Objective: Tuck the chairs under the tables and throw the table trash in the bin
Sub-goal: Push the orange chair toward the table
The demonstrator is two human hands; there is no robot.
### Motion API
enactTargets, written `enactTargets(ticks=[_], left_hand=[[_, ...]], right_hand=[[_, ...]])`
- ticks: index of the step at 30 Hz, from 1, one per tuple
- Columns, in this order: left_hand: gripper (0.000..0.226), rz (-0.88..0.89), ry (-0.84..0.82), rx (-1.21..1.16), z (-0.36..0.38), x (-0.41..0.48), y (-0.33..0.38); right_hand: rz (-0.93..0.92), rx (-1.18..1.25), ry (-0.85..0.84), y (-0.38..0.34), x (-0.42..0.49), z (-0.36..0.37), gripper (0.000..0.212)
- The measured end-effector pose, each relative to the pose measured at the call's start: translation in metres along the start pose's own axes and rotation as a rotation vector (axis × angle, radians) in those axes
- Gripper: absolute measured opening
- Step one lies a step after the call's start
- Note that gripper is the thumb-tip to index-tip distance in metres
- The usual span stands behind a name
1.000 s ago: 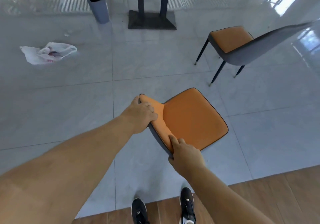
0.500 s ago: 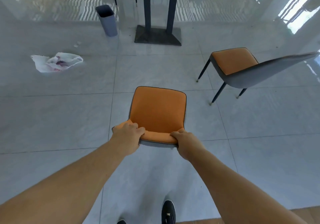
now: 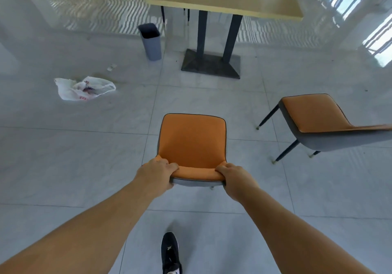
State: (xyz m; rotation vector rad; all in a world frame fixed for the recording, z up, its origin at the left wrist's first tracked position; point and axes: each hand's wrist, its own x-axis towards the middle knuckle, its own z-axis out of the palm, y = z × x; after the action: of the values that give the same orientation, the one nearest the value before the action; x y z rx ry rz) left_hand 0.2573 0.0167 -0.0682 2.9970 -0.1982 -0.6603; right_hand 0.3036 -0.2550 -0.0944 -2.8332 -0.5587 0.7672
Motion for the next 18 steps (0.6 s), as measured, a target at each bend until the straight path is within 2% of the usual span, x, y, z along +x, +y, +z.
enactTargets(ticks=[8, 18], left_hand=[[0.042, 0.033, 0.029, -0.005, -0.056, 0.119, -0.061], [0.047, -0.006, -0.016, -0.044, -0.124, 0.257, -0.089]], right_hand=[[0.040, 0.016, 0.017, 0.004, 0.120, -0.065, 0.040], [-0.005, 0.020, -0.012, 0.040, 0.250, -0.147, 0.035]])
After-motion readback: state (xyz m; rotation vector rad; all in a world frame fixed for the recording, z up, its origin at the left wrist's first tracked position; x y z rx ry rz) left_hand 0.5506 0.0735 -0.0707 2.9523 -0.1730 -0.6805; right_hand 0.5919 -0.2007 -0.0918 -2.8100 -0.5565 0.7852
